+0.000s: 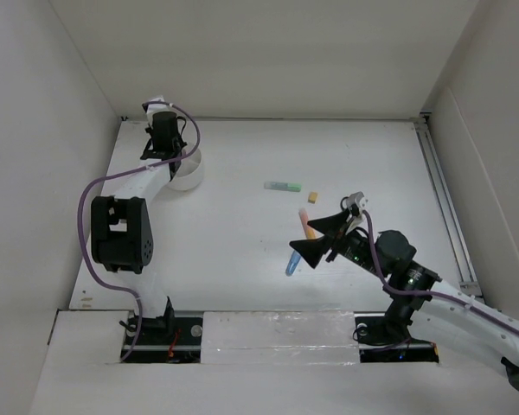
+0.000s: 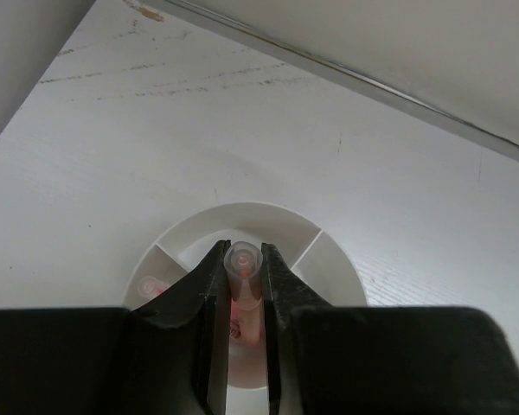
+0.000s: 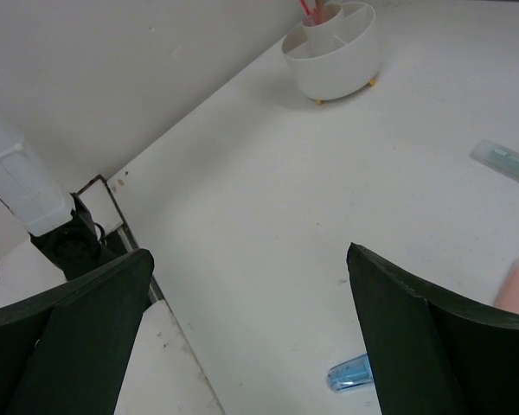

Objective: Sort the stationery into containers
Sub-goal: Place the pen in the storage box, then pick up the stationery from the center of the board.

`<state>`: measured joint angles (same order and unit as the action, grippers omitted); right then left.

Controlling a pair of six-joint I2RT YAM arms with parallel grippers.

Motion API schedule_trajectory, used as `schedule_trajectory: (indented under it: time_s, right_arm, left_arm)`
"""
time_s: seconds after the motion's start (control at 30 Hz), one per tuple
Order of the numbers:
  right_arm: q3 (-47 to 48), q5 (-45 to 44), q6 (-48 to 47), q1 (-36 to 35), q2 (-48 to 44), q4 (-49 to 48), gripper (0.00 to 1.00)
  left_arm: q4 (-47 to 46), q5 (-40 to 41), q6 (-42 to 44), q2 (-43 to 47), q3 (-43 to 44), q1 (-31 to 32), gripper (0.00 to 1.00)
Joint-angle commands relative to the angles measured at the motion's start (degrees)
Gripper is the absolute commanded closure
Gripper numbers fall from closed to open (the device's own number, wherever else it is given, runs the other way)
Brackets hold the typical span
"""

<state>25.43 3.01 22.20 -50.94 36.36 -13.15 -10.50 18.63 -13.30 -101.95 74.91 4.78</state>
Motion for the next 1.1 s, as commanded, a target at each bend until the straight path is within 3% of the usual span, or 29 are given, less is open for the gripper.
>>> schedule_trajectory:
  time_s: [0.0, 0.03, 0.07, 0.17, 0.23, 0.43, 0.5, 0.63, 0.83, 0.97, 1.07]
  right_arm:
    - [0.32, -0.28, -0.93, 0.4, -0.59, -0.83, 0.0]
    - [0.32, -0.28, -0.93, 0.4, -0.59, -0.83, 0.0]
    - [0.32, -0.28, -0.93, 0.4, -0.59, -0.83, 0.0]
    - [0.85, -0.28, -1.45, 0.4, -0.06, -0.3, 0.0]
    - [1.38, -0.28, -1.45, 0.4, 0.47, -0.3, 0.0]
    - [1.9, -1.34, -1.98, 0.4, 2.48, -0.3, 0.0]
    - [2.43, -3.26, -1.98, 0.4, 3.89, -0.3, 0.0]
    - [3.57, -7.83, -0.76, 0.4, 6.0, 1.98, 0.0]
    - [8.93, -20.83, -0.57, 0.92, 10.57, 11.63, 0.0]
    - [11.65, -17.44, -3.29, 5.22, 13.91, 13.59, 0.0]
    - [14.2, -12.7, -4.0, 11.35, 19.26, 17.26, 0.0]
  left_arm:
    - [-2.59, 0.09, 0.64, 1.32, 1.02, -0.12, 0.97]
    - [-2.59, 0.09, 0.64, 1.32, 0.41, -0.12, 0.91]
    - [-2.59, 0.09, 0.64, 1.84, 0.41, -0.12, 0.75]
    - [-4.61, -0.44, 0.64, 4.3, -1.17, 0.41, 0.55]
    - [-5.22, -0.44, 1.78, 6.06, -1.88, 0.94, 0.33]
    - [-5.23, -0.44, 0.64, 12.19, -1.88, 2.51, 0.17]
    - [-6.02, -2.45, -0.75, 14.75, -1.88, 2.52, 0.03]
    - [-3.75, -4.22, -2.86, 20.56, 0.57, 2.52, 0.0]
    - [12.24, -9.83, -4.72, 23.81, 14.7, 2.52, 0.0]
    - [23.05, -12.56, -5.33, 26.27, 22.45, 2.52, 0.0]
    - [27.19, -12.05, -8.23, 33.64, 18.98, 2.52, 0.0]
